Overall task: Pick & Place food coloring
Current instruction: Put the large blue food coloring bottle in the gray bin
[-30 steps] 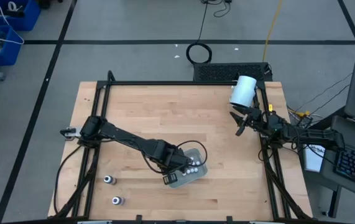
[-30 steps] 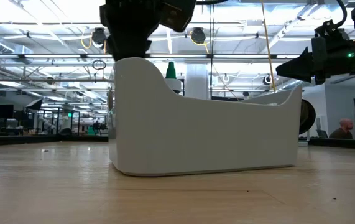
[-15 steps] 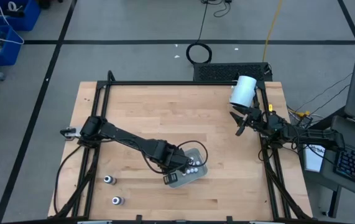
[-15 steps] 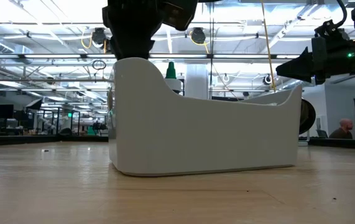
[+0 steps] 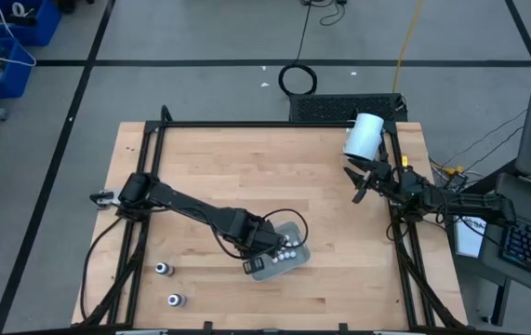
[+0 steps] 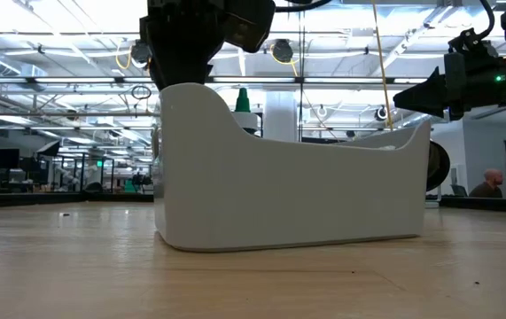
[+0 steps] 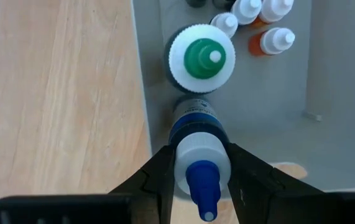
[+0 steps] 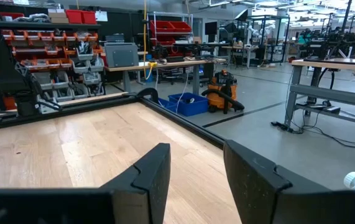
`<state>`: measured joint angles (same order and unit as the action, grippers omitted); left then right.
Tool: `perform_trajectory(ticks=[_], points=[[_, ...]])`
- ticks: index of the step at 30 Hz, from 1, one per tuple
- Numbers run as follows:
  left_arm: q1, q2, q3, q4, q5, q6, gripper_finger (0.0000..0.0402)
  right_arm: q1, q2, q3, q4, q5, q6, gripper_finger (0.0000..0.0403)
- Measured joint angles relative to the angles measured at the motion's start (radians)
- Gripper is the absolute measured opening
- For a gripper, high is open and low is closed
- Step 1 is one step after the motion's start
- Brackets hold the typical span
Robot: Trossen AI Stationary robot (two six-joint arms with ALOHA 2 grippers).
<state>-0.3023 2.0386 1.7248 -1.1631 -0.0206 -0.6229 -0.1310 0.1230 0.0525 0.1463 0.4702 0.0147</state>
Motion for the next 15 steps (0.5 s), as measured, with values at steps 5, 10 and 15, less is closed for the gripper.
perform_trajectory(ticks=[5,10,15], points=[[0.003,-0.005,-0.025,0.023,0.020,-0.011,0.0121,0.000,0.000,0.000,0.000,0.000,0.000,0.0141],[0.002,-0.012,-0.031,0.056,0.021,-0.016,0.0173,0.000,0.000,0.000,0.000,0.000,0.000,0.0141],[-0.002,-0.022,-0.031,0.069,0.028,-0.028,0.0245,0.000,0.000,0.000,0.000,0.000,0.000,0.0141]])
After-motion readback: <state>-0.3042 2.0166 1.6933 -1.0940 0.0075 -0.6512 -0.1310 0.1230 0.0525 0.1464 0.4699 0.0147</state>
